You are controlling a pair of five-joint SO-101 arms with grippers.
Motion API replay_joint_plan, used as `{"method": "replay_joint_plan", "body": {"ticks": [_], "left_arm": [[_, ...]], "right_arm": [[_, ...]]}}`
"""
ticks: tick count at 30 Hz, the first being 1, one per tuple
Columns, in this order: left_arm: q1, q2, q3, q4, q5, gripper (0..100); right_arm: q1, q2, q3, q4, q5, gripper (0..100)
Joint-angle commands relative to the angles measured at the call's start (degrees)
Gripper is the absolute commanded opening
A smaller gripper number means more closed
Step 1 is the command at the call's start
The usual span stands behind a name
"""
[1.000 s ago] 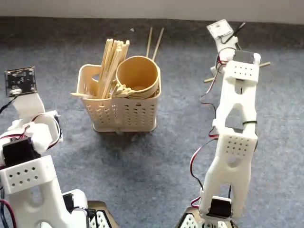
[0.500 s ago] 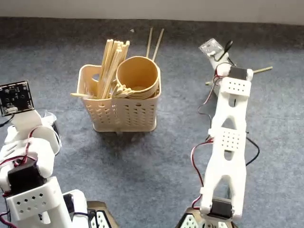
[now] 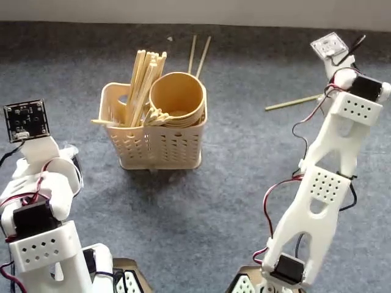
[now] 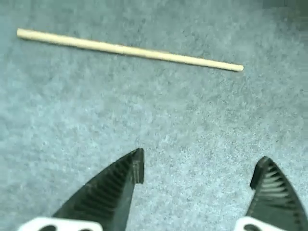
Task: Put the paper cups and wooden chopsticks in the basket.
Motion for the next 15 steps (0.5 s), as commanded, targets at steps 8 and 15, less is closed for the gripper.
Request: {"method": "replay_joint_plan", "body": {"ticks": [8,15], "left_arm": [[1.2,0.0,-0.3,-1.1,0.7,12],[1.2,-0.1,-0.3,-1.1,0.7,11]], "right_arm": [[-8.4,9.3,-6.0,-11.6,-46.1,34.7],[-9.9,12.0,-6.0,-11.8,-59.9,34.7]]}}
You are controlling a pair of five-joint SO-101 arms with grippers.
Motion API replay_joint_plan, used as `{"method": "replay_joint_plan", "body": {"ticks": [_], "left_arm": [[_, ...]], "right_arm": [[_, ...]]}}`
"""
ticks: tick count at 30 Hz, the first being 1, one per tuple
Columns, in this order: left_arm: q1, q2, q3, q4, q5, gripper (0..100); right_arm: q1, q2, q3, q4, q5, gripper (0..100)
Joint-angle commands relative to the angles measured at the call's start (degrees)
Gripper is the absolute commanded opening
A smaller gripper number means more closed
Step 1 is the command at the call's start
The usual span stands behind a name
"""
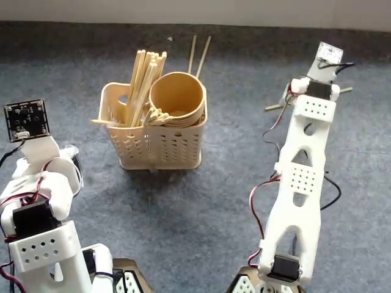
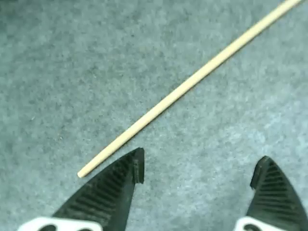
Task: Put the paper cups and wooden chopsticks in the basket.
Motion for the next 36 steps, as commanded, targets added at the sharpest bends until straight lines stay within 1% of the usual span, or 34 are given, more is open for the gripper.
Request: {"method": "replay_joint_plan", "body": {"ticks": [1,5,8,12,13,15,17,19,22,26,31,33,36], "left_arm": [[1.0,-0.1,-0.3,-1.1,0.7,11],[1.0,-0.2,-0.3,-0.9,0.7,11],[1.0,-0.2,-0.3,-0.9,0.7,11],[1.0,-0.2,-0.3,-0.8,0.7,11],[1.0,-0.2,-0.3,-0.8,0.7,11],[1.0,-0.2,-0.3,-0.7,0.7,11],[1.0,-0.2,-0.3,-0.7,0.7,11],[1.0,-0.2,-0.3,-0.7,0.7,11],[1.0,-0.2,-0.3,-0.7,0.7,11],[1.0,-0.2,-0.3,-0.7,0.7,11],[1.0,-0.2,-0.3,-0.8,0.7,11],[1.1,-0.2,-0.3,-1.0,0.7,11],[1.1,-0.2,-0.3,-1.1,0.7,11]], "right_arm": [[-0.8,-1.3,-6.0,-1.4,-2.6,34.7],[-0.5,0.1,-5.7,-7.0,-2.8,34.7],[-1.6,2.3,-5.2,-11.9,-2.8,34.7],[-2.6,5.3,-5.2,-12.2,-2.5,34.2],[-2.7,5.7,-5.2,-12.1,-2.5,32.7],[-2.7,6.4,-5.2,-12.0,-2.1,25.9],[-2.6,6.5,-5.2,-12.0,0.7,18.5],[-2.6,6.5,-5.2,-10.3,3.2,11.6],[-2.5,6.4,-5.3,-5.7,4.1,0.9],[-2.0,5.8,-5.7,-0.1,7.9,0.5],[-1.5,-0.6,-5.7,4.2,18.7,0.5],[-1.2,-5.5,-5.8,5.8,18.5,0.5],[-0.7,-17.2,-5.8,7.9,14.5,0.5]]}}
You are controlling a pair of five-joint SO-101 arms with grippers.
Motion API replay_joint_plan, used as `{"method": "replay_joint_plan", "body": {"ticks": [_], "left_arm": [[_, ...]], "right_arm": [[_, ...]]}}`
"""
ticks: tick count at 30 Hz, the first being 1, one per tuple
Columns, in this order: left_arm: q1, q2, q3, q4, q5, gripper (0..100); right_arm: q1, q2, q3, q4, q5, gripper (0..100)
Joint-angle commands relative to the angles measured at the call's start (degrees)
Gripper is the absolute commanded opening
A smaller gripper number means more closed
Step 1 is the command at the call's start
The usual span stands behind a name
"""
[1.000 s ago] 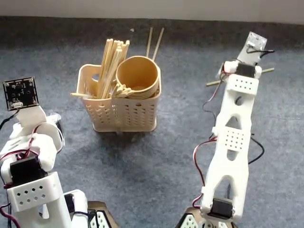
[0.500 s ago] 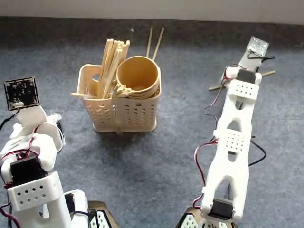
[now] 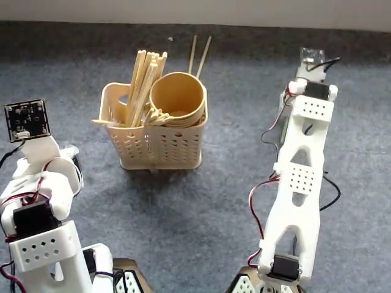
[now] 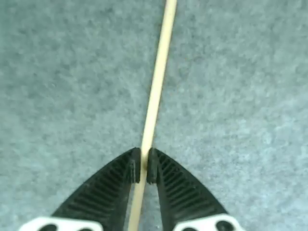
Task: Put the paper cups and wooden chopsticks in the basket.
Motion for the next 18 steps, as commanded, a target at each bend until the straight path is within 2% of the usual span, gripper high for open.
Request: {"method": "replay_joint_plan", "body": {"ticks": [1,6,11,15,18], "left_arm": [[1.1,-0.1,-0.3,-1.1,0.7,11],[0.7,0.2,-0.3,-1.8,0.7,11],[-0.1,0.2,-0.7,-1.8,0.6,11],[-8.8,0.2,-3.4,-1.8,0.6,11],[-16.3,0.2,-5.5,-1.8,0.6,11]], "right_arm": [[1.0,-18.9,-5.1,2.8,-3.7,0.5],[-4.1,-43.5,-5.1,6.9,-8.2,0.5],[-15.9,-60.7,-5.0,8.2,-13.2,0.5],[-23.9,-66.9,-5.0,8.2,-19.5,0.5],[-30.2,-68.6,-5.1,8.1,-19.8,0.5]]}}
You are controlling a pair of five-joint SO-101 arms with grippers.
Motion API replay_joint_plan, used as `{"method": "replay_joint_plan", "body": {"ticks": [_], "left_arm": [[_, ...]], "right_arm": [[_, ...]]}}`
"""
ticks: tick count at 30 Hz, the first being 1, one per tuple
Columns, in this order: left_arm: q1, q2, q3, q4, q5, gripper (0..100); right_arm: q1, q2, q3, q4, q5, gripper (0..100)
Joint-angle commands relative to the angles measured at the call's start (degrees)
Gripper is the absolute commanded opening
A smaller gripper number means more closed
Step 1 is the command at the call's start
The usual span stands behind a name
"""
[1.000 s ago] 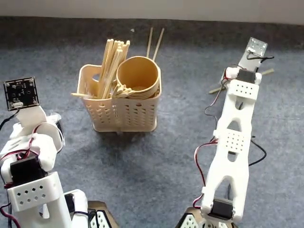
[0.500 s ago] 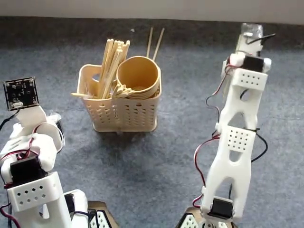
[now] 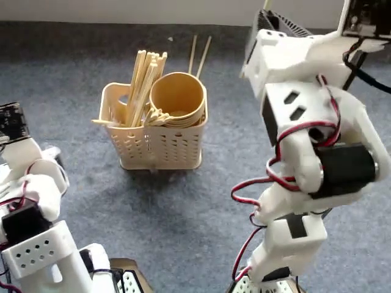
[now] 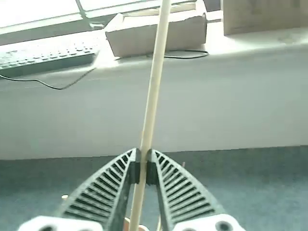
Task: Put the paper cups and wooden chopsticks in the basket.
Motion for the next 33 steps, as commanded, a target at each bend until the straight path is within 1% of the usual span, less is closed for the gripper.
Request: {"method": "replay_joint_plan", "body": {"ticks": [1,3,5,10,12,16,19,23,27,31,33], "left_arm": [[-7.7,0.1,-3.8,-1.0,0.6,11],[-9.3,0.1,-4.3,-1.0,0.6,11],[-9.3,0.1,-4.3,-1.0,0.6,11],[-9.3,0.1,-4.2,-0.9,0.7,11],[-9.3,0.1,-4.0,-0.9,0.7,11],[-8.2,0.1,-3.9,-0.9,0.8,11],[-5.4,0.1,-3.6,-0.6,0.8,11],[-4.7,0.1,-2.9,-0.9,0.7,11],[-4.7,0.1,-2.9,-0.9,0.7,11],[-4.7,0.1,-2.9,-0.9,0.7,11],[-4.6,0.1,-2.9,-1.0,0.7,11]], "right_arm": [[-7.9,-3.4,-4.6,0.4,-0.1,0.5],[-11.9,-3.5,-4.7,0.0,1.1,0.5],[-15.5,-3.1,-4.7,-1.3,1.2,0.5],[-20.5,3.3,-4.6,-8.9,1.1,0.5],[-21.1,7.6,-4.6,-10.7,0.4,0.5],[-21.0,17.3,-4.7,-14.2,-5.1,0.5],[-20.8,23.3,-4.8,-16.7,-5.3,0.5],[-19.6,26.2,-4.7,-20.6,-5.4,0.9],[-19.9,26.5,-4.8,-18.3,-5.5,4.9],[-20.1,27.5,-4.4,-16.3,-5.7,5.1],[-21.8,29.6,-4.5,-15.5,-5.8,5.1]]}}
